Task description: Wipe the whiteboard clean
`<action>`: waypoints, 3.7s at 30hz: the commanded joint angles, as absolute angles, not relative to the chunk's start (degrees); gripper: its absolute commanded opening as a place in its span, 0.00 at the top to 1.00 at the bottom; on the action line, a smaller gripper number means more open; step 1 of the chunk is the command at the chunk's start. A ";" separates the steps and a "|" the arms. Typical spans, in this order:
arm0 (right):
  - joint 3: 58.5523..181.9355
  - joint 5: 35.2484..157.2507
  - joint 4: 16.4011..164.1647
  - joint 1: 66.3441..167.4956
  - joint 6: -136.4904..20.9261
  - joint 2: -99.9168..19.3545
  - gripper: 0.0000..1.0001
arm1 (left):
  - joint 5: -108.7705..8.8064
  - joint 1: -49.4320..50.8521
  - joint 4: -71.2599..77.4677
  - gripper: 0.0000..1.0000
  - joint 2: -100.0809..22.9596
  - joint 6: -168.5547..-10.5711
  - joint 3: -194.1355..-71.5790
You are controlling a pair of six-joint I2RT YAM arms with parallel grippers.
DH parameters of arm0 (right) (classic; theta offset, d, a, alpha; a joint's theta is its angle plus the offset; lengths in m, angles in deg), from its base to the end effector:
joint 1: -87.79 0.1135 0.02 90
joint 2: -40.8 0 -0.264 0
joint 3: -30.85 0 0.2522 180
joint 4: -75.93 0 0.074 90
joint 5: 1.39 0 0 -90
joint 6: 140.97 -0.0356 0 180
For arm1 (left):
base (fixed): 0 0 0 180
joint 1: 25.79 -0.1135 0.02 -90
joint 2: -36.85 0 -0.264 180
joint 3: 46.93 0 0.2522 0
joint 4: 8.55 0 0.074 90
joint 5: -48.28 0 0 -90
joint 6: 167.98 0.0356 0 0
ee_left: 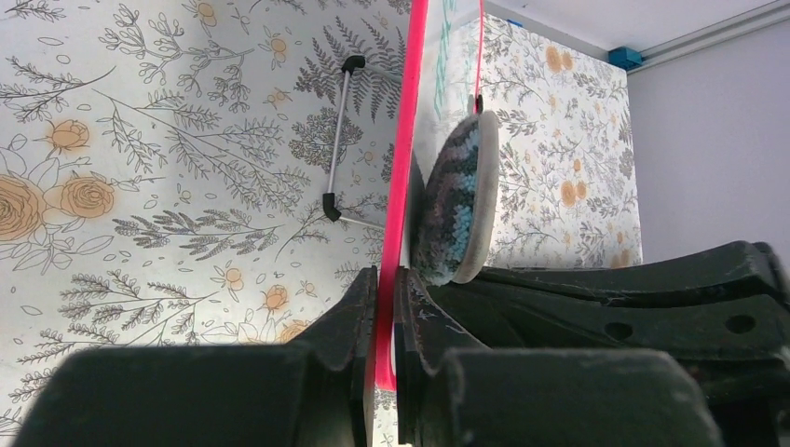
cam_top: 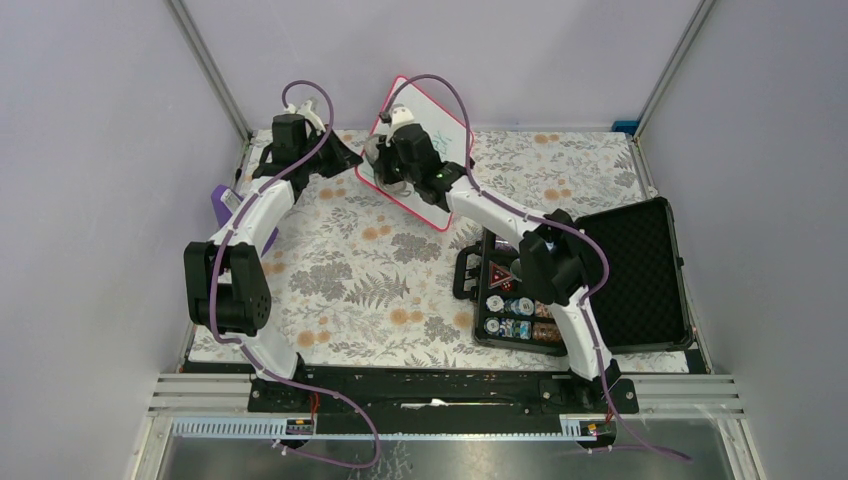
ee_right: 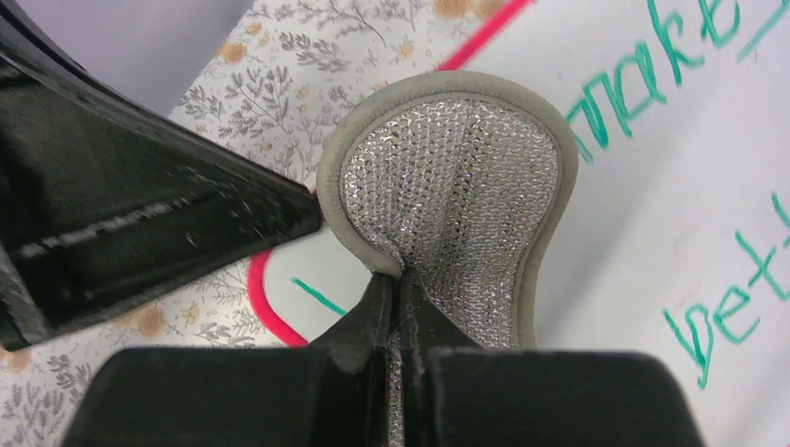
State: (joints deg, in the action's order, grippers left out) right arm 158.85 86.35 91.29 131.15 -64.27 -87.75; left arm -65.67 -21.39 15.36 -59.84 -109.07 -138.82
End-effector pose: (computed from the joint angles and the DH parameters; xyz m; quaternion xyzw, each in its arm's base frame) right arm 0.3951 0.3712 0.2875 -0.1955 0.7738 0.2720 0.5377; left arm 0.3932 -0.0448 0.3034 -0.0914 0.8433 -0.3220 0.4205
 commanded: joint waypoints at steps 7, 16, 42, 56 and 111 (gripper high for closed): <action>143.76 90.00 94.19 127.77 -74.40 -83.96 1.00 | -69.89 -18.85 10.90 1.00 -57.18 -110.52 -138.95; 148.59 95.23 91.30 132.53 -69.37 -83.85 1.00 | -69.89 -18.85 10.90 1.00 -56.96 -111.01 -138.81; 142.13 87.57 93.91 129.95 -68.60 -79.79 1.00 | -70.07 -18.67 10.92 1.00 -56.94 -111.38 -138.65; 154.12 98.52 86.88 133.06 -69.11 -83.94 1.00 | -69.55 -18.63 10.90 1.00 -56.82 -111.57 -138.41; 149.35 99.69 85.28 129.38 -67.17 -82.97 1.00 | -82.72 -25.72 -1.43 0.84 -59.07 -123.92 -133.23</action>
